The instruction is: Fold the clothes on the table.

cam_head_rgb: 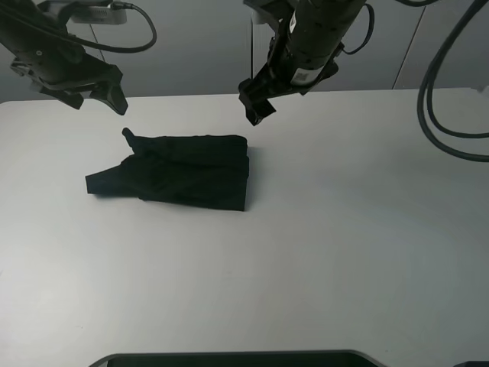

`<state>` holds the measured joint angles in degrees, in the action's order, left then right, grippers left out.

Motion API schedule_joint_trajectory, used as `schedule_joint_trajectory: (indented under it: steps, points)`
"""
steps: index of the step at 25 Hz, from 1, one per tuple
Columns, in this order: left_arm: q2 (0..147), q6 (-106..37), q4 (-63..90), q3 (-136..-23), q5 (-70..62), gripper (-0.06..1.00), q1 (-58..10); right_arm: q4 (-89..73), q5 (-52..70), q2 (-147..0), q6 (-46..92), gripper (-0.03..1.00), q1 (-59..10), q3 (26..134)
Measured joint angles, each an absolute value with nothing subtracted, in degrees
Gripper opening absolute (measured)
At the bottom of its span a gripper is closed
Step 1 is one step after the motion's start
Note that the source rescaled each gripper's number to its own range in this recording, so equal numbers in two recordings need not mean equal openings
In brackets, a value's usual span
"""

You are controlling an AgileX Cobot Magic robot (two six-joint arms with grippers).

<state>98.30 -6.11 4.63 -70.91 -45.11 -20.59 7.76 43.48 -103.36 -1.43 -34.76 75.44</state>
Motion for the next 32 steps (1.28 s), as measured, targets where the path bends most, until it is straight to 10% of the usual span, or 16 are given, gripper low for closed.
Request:
schedule_joint_trajectory:
  steps: [14,32]
  points:
    - [72.7,-2.5,3.9,-52.5,-45.0,1.00,-20.6,11.4,44.0,-66.3,-12.8,1.00,-34.8,45.7]
    - [29.3,-0.5,3.9,-34.7,-56.0,1.00,-20.6,9.5,64.3,-21.4,-11.3,1.00,-34.8,36.8]
